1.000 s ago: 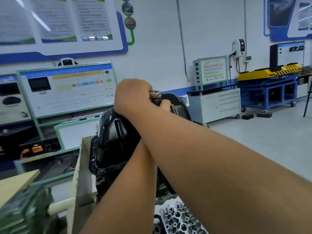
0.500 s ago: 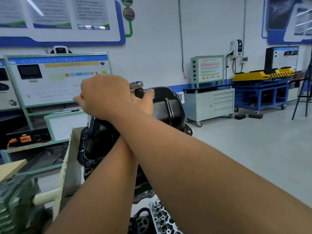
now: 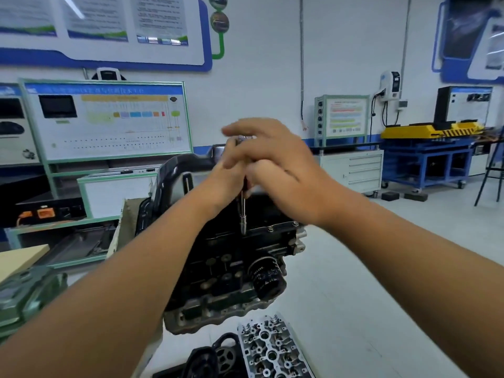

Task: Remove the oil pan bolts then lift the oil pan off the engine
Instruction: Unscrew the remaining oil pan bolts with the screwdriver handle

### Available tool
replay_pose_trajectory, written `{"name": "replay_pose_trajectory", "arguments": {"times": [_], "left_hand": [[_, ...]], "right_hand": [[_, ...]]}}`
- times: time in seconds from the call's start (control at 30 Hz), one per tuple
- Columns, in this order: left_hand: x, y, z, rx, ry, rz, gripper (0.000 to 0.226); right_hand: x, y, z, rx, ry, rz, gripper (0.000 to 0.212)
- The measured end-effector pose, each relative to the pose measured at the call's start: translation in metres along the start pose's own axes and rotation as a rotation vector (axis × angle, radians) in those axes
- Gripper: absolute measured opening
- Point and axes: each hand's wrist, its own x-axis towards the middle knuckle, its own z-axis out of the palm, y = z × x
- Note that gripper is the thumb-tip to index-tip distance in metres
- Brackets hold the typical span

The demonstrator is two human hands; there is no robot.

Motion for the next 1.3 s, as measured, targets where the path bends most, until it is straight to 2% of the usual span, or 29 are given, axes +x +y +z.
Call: {"name": "replay_pose_trajectory", "arguments": {"times": [0.07, 0.1, 0.17, 0.27, 0.33, 0.47, 0.53, 0.63, 0.7, 0.73, 0.8, 0.87, 0.9, 0.97, 1.07, 1.13, 1.17, 1.2, 1.27, 1.3], "left_hand": [[0.001, 0.003, -0.009, 0.045, -0.030, 0.003, 0.005], [0.000, 0.003, -0.014, 0.051, -0.072, 0.010, 0.006], [-0.002, 0.006, -0.021, 0.088, -0.144, 0.010, 0.017], [-0.003, 0.005, -0.015, 0.225, -0.166, 0.055, 0.026], [-0.003, 0.005, -0.009, 0.242, -0.111, 0.081, 0.026], [-0.006, 0.001, -0.009, 0.261, 0.020, 0.120, 0.026], [-0.009, -0.001, -0.011, 0.253, 0.047, 0.132, 0.030], [-0.015, -0.001, -0.007, 0.266, -0.023, 0.167, 0.037], [-0.018, 0.000, 0.000, 0.304, -0.028, 0.157, 0.037], [-0.019, 0.000, 0.002, 0.316, -0.004, 0.154, 0.034], [-0.024, 0.003, 0.004, 0.350, 0.064, 0.151, 0.028], [-0.027, 0.002, 0.002, 0.360, 0.116, 0.140, 0.023], [-0.028, 0.001, 0.001, 0.359, 0.138, 0.133, 0.024], [-0.029, -0.001, 0.000, 0.366, 0.164, 0.137, 0.022], [-0.029, -0.003, 0.004, 0.377, 0.172, 0.155, 0.024], [-0.028, -0.003, 0.008, 0.416, 0.163, 0.171, 0.026], [-0.028, -0.004, 0.009, 0.422, 0.159, 0.170, 0.025], [-0.026, -0.005, 0.009, 0.423, 0.157, 0.172, 0.024], [-0.025, -0.005, 0.009, 0.436, 0.155, 0.182, 0.026], [-0.024, -0.004, 0.009, 0.445, 0.142, 0.186, 0.028]], "right_hand": [[-0.006, 0.016, -0.030, -0.027, -0.005, 0.171, 0.052], [-0.004, 0.023, -0.043, -0.084, -0.029, 0.274, 0.053], [0.011, 0.033, -0.061, -0.281, -0.157, 0.444, 0.042], [0.037, 0.028, -0.066, -0.489, -0.397, 0.554, 0.023], [0.049, 0.017, -0.057, -0.403, -0.478, 0.585, 0.021], [0.057, 0.003, -0.039, -0.021, -0.472, 0.727, 0.015], [0.055, 0.005, -0.040, -0.083, -0.475, 0.712, 0.008], [0.050, 0.013, -0.047, -0.493, -0.368, 0.506, 0.027], [0.045, 0.011, -0.044, -0.637, -0.311, 0.463, 0.027], [0.043, 0.010, -0.041, -0.599, -0.327, 0.479, 0.021], [0.041, 0.005, -0.037, -0.293, -0.391, 0.607, 0.013], [0.039, -0.003, -0.032, 0.054, -0.401, 0.724, 0.026], [0.039, -0.006, -0.031, 0.129, -0.400, 0.745, 0.029], [0.041, -0.009, -0.030, 0.057, -0.399, 0.713, 0.026], [0.050, -0.006, -0.040, -0.314, -0.477, 0.623, 0.018], [0.057, -0.005, -0.049, -0.373, -0.510, 0.645, 0.015], [0.060, -0.003, -0.050, -0.260, -0.524, 0.685, 0.016], [0.060, -0.002, -0.048, -0.033, -0.502, 0.779, 0.023], [0.058, 0.002, -0.041, 0.397, -0.383, 1.004, 0.033], [0.056, 0.004, -0.036, 0.501, -0.342, 1.046, 0.032]]}}
